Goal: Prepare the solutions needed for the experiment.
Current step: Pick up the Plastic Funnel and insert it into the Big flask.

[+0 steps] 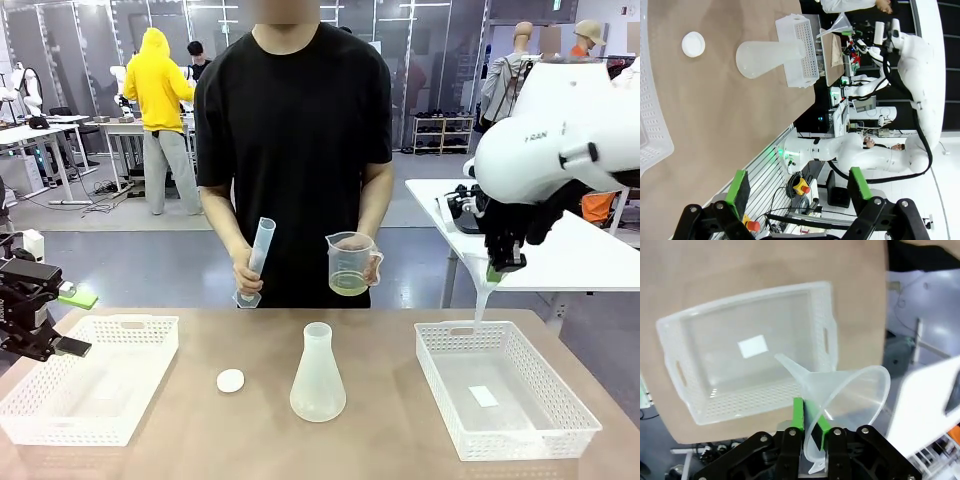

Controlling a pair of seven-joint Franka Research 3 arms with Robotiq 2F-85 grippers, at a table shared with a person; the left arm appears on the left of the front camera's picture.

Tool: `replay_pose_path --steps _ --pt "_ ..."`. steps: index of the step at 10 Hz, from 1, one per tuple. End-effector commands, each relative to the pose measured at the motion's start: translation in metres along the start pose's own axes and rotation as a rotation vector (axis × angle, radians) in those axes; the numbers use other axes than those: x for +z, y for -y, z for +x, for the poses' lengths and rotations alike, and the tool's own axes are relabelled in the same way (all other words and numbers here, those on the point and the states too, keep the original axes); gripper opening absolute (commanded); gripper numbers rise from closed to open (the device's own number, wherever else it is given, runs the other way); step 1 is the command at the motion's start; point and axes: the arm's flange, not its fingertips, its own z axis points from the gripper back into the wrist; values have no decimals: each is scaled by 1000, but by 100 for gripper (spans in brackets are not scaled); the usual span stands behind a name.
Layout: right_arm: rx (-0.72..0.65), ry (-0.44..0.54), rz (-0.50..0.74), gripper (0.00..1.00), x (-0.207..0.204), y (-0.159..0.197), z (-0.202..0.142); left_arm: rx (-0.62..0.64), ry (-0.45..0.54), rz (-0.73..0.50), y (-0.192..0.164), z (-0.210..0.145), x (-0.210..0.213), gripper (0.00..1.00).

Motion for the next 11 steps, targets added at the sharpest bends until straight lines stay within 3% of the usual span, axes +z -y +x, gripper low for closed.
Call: replay_pose_path --steps 1,3,4,8,9,11 --pt "-48 -64 -147 0 8 -25 8 -10 7 -24 4 1 0 100" --pt "-63 -85 -205 0 18 -32 14 -10 7 -24 4 1 0 100" --pt "-18 -34 -136 0 26 -18 7 -10 7 -24 4 1 0 100" --pt "-18 -34 -136 0 26 -18 7 -10 7 -24 4 1 0 100" --pt "-29 -45 -148 6 24 -22 7 -10 7 -24 4 1 0 100" --pt "290 139 -147 6 28 -41 57 -10 7 -24 4 1 0 100"
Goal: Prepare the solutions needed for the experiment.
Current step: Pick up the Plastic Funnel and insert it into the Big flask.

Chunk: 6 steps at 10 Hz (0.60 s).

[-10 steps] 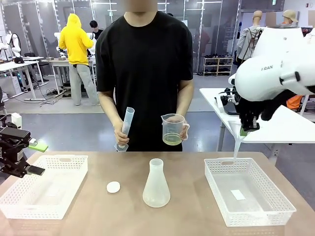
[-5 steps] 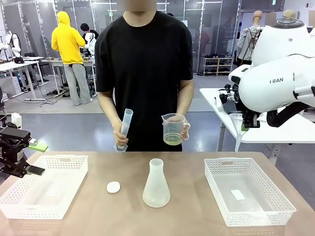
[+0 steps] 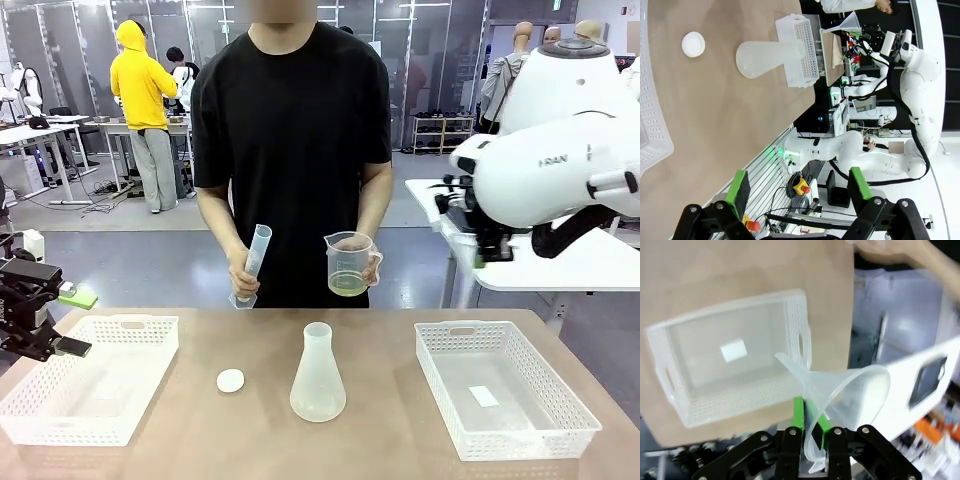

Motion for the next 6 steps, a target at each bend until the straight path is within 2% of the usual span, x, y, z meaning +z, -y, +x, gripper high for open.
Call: replay_pose_path --steps 1,2,4,6 --pt "265 186 -20 6 8 -17 41 -9 8 -24 4 1 0 100" --pt "377 241 -39 6 15 -29 66 -9 8 -24 4 1 0 100" --pt "550 246 -159 6 31 -43 95 -9 8 -24 4 1 0 100" --pt "683 276 -200 6 39 -52 119 -9 8 -24 4 1 0 100"
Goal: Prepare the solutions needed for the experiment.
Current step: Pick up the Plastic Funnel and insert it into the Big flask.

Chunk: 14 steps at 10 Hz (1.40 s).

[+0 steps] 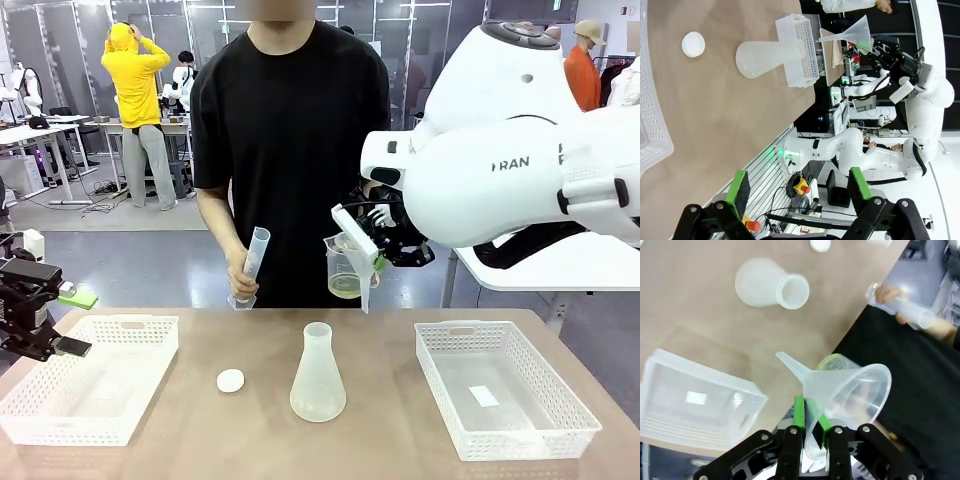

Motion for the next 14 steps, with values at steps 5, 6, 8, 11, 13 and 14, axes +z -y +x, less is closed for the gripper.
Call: replay_pose_path --steps 5,6,8,11,13,14 --pt "189 202 -105 6 -4 0 18 -9 8 -24 4 1 0 100" --pt "193 209 -111 6 -5 -1 20 -9 8 -24 4 1 0 100" --pt "214 228 -127 6 -9 -1 23 -9 8 -24 4 1 0 100" --pt "215 250 -134 6 -21 2 21 -9 8 -24 4 1 0 100" --pt "193 241 -128 6 -29 3 17 -9 8 -24 4 1 0 100" --pt "181 236 -116 6 -35 2 15 -9 8 -24 4 1 0 100"
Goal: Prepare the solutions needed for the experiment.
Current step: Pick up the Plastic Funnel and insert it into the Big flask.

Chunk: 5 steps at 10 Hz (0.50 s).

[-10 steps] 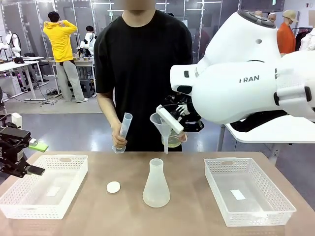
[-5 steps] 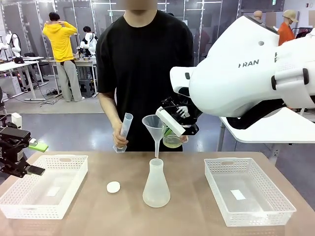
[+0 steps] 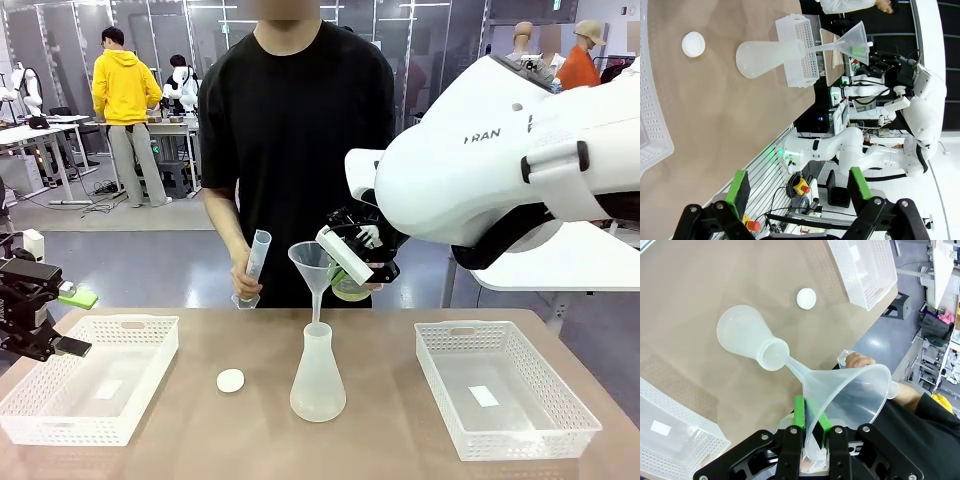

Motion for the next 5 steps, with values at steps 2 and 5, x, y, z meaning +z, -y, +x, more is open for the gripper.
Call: replay_pose_path --steps 2,5 --pt "-24 12 -3 6 -15 -7 -14 -9 8 -24 4 1 0 100" --pt "-69 30 14 6 -29 -19 -19 -9 8 -24 4 1 0 100"
